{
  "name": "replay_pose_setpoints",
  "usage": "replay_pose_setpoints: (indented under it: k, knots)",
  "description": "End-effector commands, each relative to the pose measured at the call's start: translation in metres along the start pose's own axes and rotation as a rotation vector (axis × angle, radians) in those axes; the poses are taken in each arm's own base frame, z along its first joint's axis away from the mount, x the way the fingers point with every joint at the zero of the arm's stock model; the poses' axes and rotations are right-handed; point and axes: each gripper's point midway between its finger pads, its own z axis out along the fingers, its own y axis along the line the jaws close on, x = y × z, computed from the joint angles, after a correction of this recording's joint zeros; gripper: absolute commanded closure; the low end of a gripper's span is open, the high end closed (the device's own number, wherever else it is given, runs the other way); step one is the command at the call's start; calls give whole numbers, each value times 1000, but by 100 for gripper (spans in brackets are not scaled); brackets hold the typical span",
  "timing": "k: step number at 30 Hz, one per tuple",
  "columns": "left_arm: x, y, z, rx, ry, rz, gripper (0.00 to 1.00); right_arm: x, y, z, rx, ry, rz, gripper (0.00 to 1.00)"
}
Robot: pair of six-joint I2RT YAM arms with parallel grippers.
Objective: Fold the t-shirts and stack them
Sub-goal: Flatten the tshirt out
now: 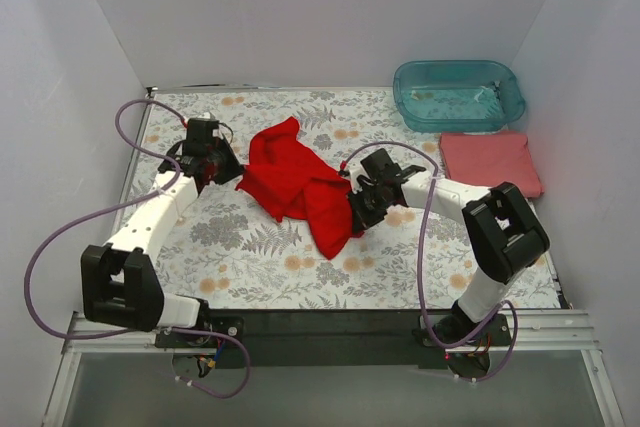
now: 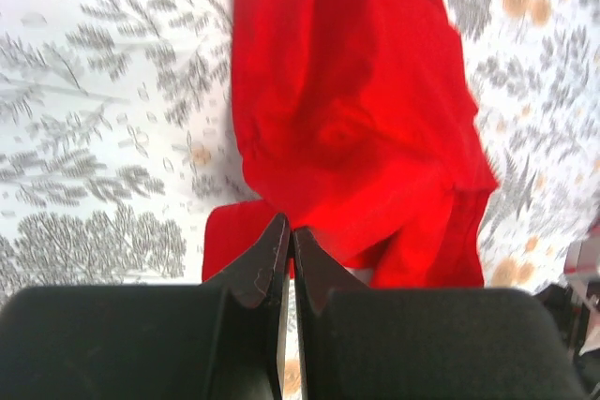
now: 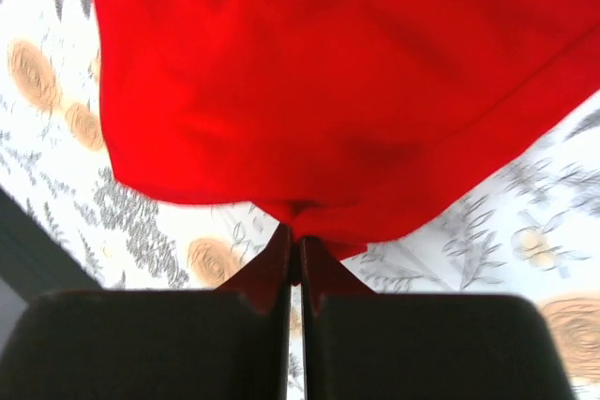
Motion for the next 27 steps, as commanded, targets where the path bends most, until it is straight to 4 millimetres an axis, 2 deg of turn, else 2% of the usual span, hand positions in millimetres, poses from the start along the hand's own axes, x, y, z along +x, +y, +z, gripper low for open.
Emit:
replay_pose_setpoints:
  k: [1,2,3,4,5,6,7,8,9,10,11,12,13,15,16,17,18,19,20,21,22,23,24,25,26,27]
  knots:
    - [-50,-9,5,38,-79,-37,100,-41,-16,-9,111,-70,-39,99]
    - [-78,-11,0,49,-126,-64,100,-47,-23,-13,152,-72,-43,99]
    - [-89,-10,4,49,-131,-79,100,-48,-39,-21,244,-52,-35,99]
    - [-104,-12,4,59,-149,-99,100,-80,-50,-36,303,-101,-44,99]
    - [-115,-4,14,39,-142,-129,100,-93,-60,-46,362,-116,-36,99]
    - [-148,-21,2,85,-199,-135,100,-114,-80,-67,487,-156,-22,99]
    - [-163,-26,0,97,-220,-150,100,-147,-95,-96,569,-209,-41,99]
    - [-172,-28,9,95,-213,-162,100,-171,-103,-121,644,-265,-45,99]
    - [-215,-42,-16,144,-304,-170,100,-182,-127,-146,773,-276,-20,99]
    - [-233,-45,-21,160,-328,-193,100,-232,-119,-200,840,-433,-34,99]
    - [-249,-45,-21,164,-337,-213,100,-250,-122,-228,913,-480,-55,99]
    - [-266,-48,-31,182,-367,-226,100,-261,-127,-260,1034,-523,-51,99]
    - [-299,-67,-67,252,-450,-233,100,-289,-117,-306,1095,-651,-52,99]
    - [-329,-68,-96,292,-534,-247,100,-298,-117,-351,1243,-700,-69,99]
    - [-344,-76,-124,335,-593,-237,100,-299,-109,-375,1283,-759,-63,99]
    - [-356,-72,-139,352,-644,-239,100,-300,-112,-379,1316,-790,-68,99]
    - [-360,-73,-166,374,-695,-229,100,-296,-111,-387,1350,-801,-81,99]
    - [-361,-71,-174,386,-720,-224,100,-287,-95,-413,1350,-872,-87,99]
    - [-362,-61,-184,377,-745,-230,100,-279,-104,-392,1342,-844,-105,99]
    - [-359,-58,-190,377,-756,-230,100,-275,-99,-390,1310,-862,-126,99]
    - [-353,-65,-224,407,-816,-203,100,-262,-90,-398,1288,-887,-131,99]
    - [-338,-52,-203,369,-771,-222,100,-254,-90,-391,1267,-879,-138,99]
    - [-329,-50,-207,364,-769,-216,100,-236,-93,-370,1220,-842,-142,99]
    - [-314,-50,-221,368,-776,-208,100,-226,-94,-358,1193,-822,-140,99]
    - [-293,-38,-200,339,-711,-226,100,-217,-94,-345,1154,-806,-130,99]
    - [-277,-32,-191,321,-674,-233,100,-192,-96,-312,1069,-728,-148,99]
